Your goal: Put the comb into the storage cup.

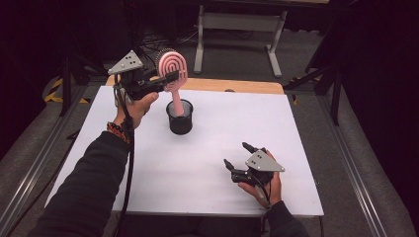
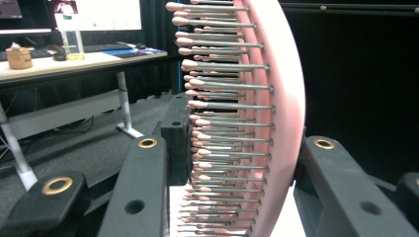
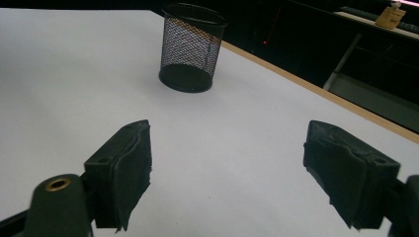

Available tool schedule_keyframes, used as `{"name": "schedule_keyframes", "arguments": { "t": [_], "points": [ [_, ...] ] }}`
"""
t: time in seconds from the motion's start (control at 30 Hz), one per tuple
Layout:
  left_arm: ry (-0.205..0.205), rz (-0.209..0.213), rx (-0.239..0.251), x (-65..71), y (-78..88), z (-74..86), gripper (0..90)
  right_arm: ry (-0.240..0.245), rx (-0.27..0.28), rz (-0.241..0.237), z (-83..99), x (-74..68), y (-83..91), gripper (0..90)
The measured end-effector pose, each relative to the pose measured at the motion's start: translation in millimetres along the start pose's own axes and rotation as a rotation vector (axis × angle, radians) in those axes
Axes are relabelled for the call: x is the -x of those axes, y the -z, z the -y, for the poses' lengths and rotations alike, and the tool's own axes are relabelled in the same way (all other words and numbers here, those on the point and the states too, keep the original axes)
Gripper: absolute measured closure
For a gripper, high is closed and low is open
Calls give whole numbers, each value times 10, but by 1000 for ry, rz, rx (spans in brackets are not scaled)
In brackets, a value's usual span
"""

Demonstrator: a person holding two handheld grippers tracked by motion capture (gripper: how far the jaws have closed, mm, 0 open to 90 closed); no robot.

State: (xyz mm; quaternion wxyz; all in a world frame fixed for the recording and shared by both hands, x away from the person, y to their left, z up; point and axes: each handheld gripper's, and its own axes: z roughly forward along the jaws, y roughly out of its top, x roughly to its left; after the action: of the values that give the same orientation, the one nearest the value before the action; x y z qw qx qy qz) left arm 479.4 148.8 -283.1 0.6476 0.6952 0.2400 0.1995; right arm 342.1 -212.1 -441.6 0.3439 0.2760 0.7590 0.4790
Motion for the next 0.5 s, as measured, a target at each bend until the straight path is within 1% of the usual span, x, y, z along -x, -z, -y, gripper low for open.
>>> {"name": "schedule_keyframes", "arguments": {
  "t": [0.03,0.1,0.23,0.33,0.43,0.47,0.5],
  "points": [
    [-1,-7,-8,-15,-9,7,620,2,0,-2,0,-1,-2,192],
    [8,-6,-9,-47,-35,31,620,6,-2,-4,0,3,-5,191],
    [35,-3,-16,-116,-112,100,620,0,-7,-6,7,12,-15,194],
    [57,-5,-18,-149,-152,145,619,8,-20,-14,8,7,-28,196],
    [70,-13,-34,-168,-189,194,620,21,-28,-26,7,-11,-41,194],
    [68,-15,-32,-184,-204,216,619,24,-31,-28,7,-15,-43,194],
    [81,-8,-31,-187,-219,243,619,27,-33,-35,6,-21,-49,194]
  ]
}}
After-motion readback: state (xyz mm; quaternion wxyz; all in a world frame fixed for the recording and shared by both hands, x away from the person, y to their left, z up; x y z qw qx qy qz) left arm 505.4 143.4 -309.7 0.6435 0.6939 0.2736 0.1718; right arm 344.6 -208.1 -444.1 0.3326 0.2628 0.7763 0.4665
